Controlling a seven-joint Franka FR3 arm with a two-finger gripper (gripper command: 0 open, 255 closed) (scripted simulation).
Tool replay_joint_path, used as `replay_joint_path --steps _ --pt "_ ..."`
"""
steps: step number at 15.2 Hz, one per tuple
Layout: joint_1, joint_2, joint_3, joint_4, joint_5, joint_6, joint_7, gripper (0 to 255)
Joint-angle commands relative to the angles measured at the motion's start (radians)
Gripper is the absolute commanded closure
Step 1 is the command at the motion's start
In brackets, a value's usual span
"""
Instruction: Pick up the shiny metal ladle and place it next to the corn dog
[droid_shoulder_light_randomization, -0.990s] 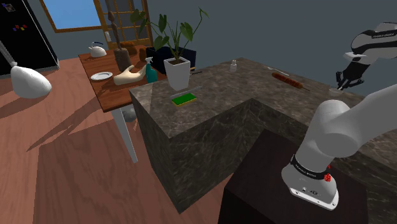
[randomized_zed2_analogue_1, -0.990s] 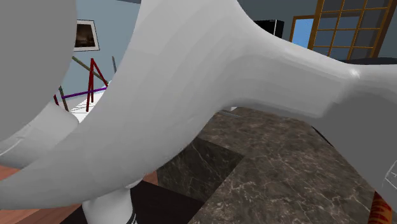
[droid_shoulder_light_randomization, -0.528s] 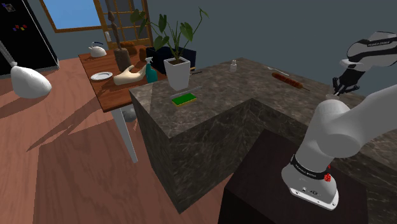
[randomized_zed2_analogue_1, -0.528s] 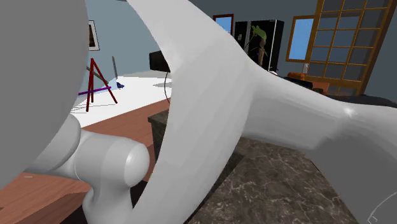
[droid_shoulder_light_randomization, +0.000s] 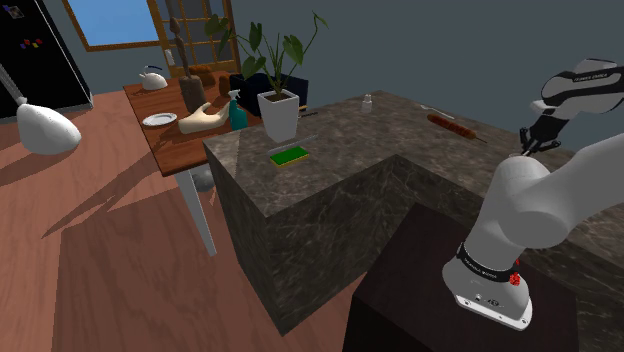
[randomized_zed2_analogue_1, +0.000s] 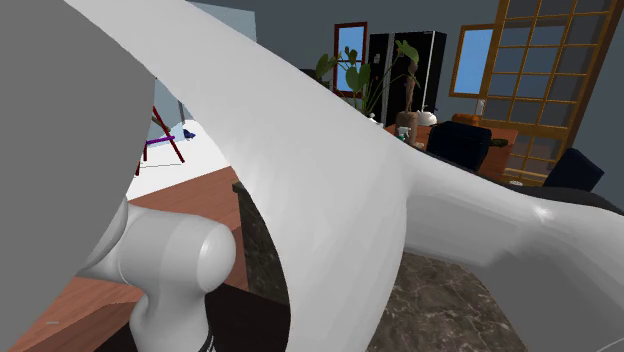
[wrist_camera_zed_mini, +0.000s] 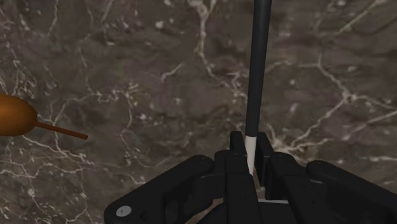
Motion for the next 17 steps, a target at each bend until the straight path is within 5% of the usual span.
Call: replay_joint_path --steps 1,4,5,10,14,17 --pt "0.001 0.000 -0.001 0.000 -0.001 0.001 0.000 255" --pt "0.001 0.000 -0.001 0.000 0.000 0.001 0.000 255" --pt "0.001 0.000 -0.001 0.000 0.000 0.001 0.000 0" --pt "0.001 0.000 -0.001 0.000 0.000 0.001 0.000 0" --pt "-0.061 0.029 0.098 0.053 0.061 -0.097 -0.034 0" --pt "-0.061 0.029 0.099 0.053 0.060 -0.097 -0.033 0"
